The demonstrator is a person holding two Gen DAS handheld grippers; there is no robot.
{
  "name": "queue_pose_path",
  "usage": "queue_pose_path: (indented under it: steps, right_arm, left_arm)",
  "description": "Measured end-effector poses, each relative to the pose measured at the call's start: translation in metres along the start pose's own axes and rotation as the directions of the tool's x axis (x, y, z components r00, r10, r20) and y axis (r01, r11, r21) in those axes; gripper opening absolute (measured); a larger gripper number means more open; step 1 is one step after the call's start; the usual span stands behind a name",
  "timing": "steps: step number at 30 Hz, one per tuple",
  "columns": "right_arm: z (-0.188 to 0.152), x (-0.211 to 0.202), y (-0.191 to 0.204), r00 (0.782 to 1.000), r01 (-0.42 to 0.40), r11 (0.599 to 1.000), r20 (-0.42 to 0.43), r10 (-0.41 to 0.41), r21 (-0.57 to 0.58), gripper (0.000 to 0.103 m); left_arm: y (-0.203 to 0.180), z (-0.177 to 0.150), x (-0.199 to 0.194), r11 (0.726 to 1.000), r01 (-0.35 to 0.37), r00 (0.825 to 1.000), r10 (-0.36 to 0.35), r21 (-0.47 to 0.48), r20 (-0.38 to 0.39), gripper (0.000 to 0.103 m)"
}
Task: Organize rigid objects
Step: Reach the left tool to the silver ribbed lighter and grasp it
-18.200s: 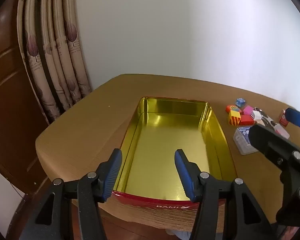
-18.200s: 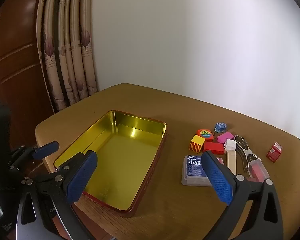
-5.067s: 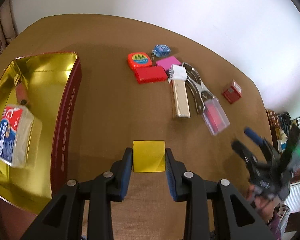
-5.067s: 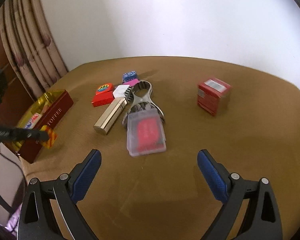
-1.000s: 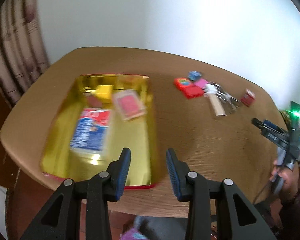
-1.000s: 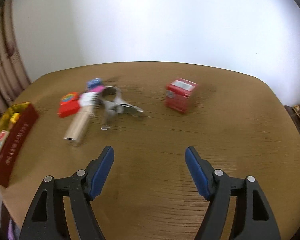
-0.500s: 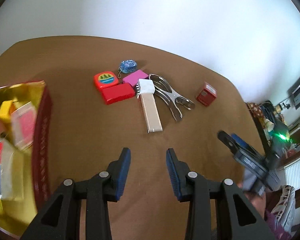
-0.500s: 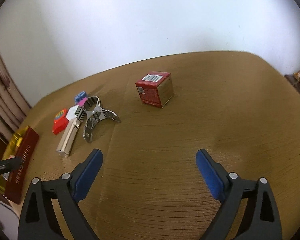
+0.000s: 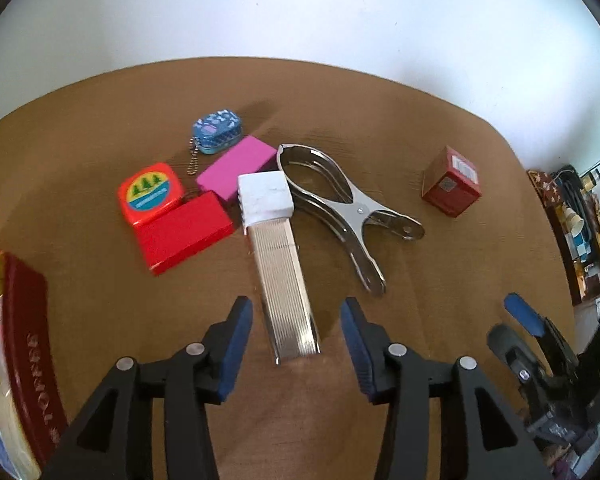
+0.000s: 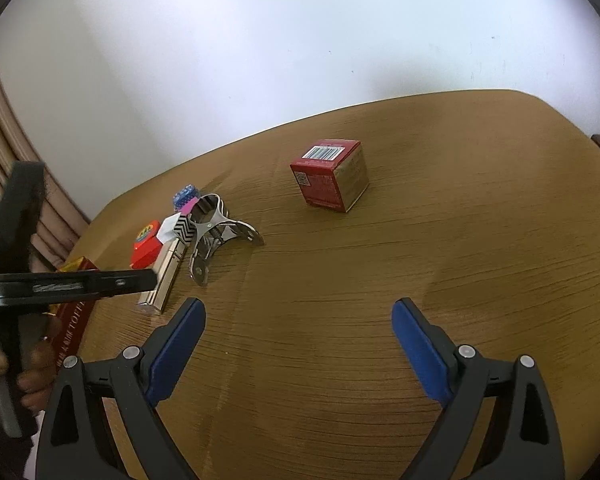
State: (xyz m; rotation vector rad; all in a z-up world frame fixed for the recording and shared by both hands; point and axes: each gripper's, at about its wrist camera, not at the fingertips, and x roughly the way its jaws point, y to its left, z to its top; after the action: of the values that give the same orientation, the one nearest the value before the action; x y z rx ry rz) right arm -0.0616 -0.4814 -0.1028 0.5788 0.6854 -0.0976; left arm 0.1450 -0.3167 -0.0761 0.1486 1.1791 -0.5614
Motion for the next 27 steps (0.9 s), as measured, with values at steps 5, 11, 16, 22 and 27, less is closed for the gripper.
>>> queue_pose_path:
  steps: [5, 11, 16, 22, 27]
  right_arm:
    - [0.001, 0.001, 0.001, 1.000, -0.016, 1.000, -0.008, 0.016, -0.002, 0.093]
    - [0.000, 0.003, -0.001, 0.999, -0.027, 1.000, -0.022, 0.027, 0.015, 0.093]
    - [0.000, 0.002, -0.004, 0.999, -0.031, 0.999, -0.025, 0.032, 0.028, 0.093]
    - [-0.005, 0.003, -0.003, 0.999, -0.023, 0.999, -0.022, 0.024, 0.036, 0.093]
    - [-0.008, 0.004, -0.006, 0.999, -0.029, 0.998, -0.022, 0.031, 0.054, 0.093]
  left_arm:
    - [0.000, 0.006, 0.021, 1.000, -0.008, 0.999, 0.009, 0.004, -0.031, 0.047]
    - [0.002, 0.009, 0.024, 1.000, 0.012, 1.000, -0.013, -0.004, -0.016, 0.047]
    - [-0.004, 0.007, 0.027, 1.000, 0.013, 1.000, -0.013, 0.005, 0.001, 0.047]
    - [0.003, 0.008, 0.028, 0.996, 0.079, 0.997, -0.079, -0.034, 0.015, 0.030]
    - [0.018, -0.006, 0.015, 0.989, 0.125, 0.992, -0.124, -0.072, 0.025, 0.030]
